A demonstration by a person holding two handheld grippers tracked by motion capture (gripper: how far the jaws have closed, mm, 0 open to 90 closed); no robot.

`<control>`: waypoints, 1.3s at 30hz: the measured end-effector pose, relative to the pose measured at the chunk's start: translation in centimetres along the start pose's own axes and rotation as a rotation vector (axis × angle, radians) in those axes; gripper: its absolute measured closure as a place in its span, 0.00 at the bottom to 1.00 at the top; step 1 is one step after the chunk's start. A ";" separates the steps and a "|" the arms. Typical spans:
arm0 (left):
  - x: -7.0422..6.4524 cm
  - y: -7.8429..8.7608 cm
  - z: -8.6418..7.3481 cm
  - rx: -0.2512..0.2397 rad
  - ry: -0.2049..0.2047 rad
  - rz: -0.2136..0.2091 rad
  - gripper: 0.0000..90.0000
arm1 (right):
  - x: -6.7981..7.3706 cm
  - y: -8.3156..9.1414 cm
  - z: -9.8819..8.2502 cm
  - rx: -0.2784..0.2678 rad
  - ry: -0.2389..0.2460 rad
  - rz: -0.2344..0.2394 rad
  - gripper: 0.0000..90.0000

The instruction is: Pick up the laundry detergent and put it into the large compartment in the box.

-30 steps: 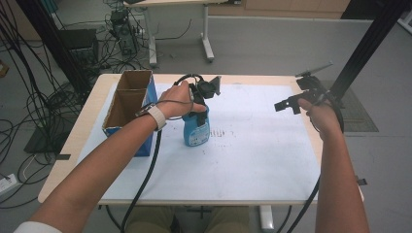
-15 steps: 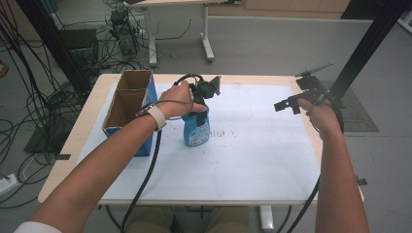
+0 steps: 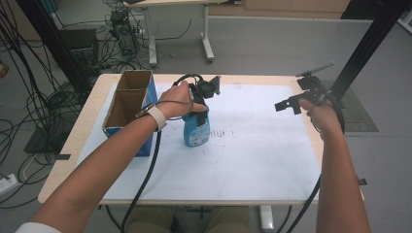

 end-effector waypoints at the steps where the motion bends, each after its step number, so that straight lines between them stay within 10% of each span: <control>1: 0.0 0.0 0.0 0.001 -0.001 0.000 0.43 | 0.0 0.0 0.0 0.000 0.000 -0.001 0.07; 39: -1.6 7.9 -1.6 -0.016 0.248 0.059 0.43 | 0.9 1.2 -0.4 -0.014 0.015 -0.002 0.07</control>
Point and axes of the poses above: each handheld gripper's, and its own axes: y roughly backward along the jaws, z roughly out of its top, x roughly to its left, the point moved 2 cm from there along -y, roughly forward along the jaws
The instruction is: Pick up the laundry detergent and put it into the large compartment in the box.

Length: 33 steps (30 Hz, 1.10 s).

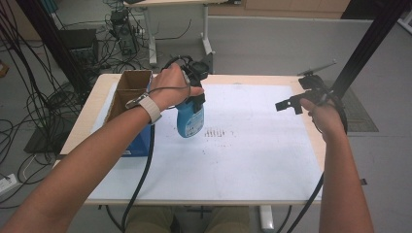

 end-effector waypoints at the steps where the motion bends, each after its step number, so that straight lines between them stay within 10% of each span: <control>1: -0.1 0.3 0.0 0.001 0.008 0.001 0.43 | 0.0 0.1 0.0 -0.001 0.001 0.000 0.07; 33: -1.4 9.2 -0.5 0.054 0.232 0.027 0.43 | 0.6 1.2 -0.9 -0.017 0.013 0.005 0.07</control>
Point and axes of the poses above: each handheld gripper's, and its own axes: y roughly backward along the jaws, z roughly out of its top, x roughly to its left, the point moved 2 cm from there along -y, roughly forward along the jaws
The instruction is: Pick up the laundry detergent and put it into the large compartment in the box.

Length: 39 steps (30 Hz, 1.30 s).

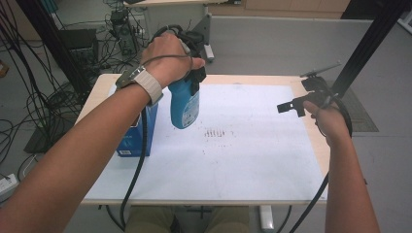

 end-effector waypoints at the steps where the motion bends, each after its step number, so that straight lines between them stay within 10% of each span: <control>1: 0.0 0.4 0.0 0.009 0.014 0.009 0.43 | 0.0 0.2 0.0 -0.004 0.002 -0.001 0.07; 39: 4.0 8.0 -2.8 0.005 0.244 -0.021 0.43 | -0.3 0.7 -0.6 -0.018 -0.005 0.003 0.07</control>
Point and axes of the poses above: each handheld gripper's, and its own axes: y roughly backward along the jaws, z roughly out of its top, x roughly to its left, the point moved 2 cm from there along -y, roughly forward along the jaws
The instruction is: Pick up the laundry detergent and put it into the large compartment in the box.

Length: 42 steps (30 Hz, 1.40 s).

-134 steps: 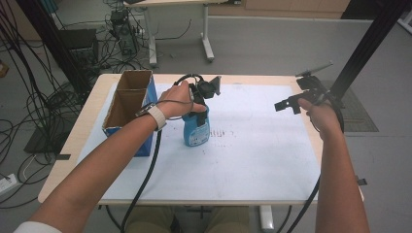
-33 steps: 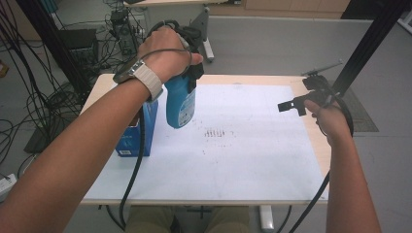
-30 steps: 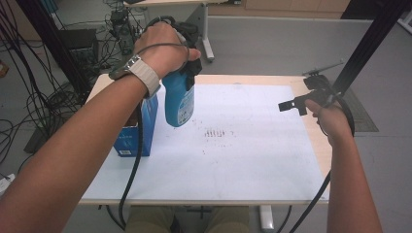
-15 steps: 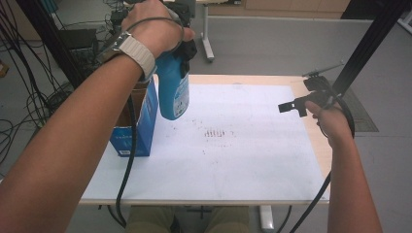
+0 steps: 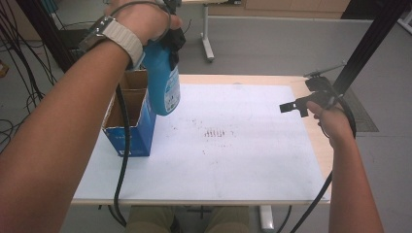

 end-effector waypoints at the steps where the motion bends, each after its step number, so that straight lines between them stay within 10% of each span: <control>1: 0.2 0.2 -0.1 -0.002 -0.001 0.000 0.43 | 0.0 0.0 0.0 0.002 0.000 0.000 0.07; 42: 8.5 2.7 -3.2 -0.056 0.198 -0.019 0.43 | 0.1 -0.7 0.4 -0.011 0.013 0.017 0.07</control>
Point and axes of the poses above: each handheld gripper's, and its own axes: y roughly backward along the jaws, z roughly out of its top, x roughly to its left, the point moved 2 cm from there along -y, roughly forward along the jaws
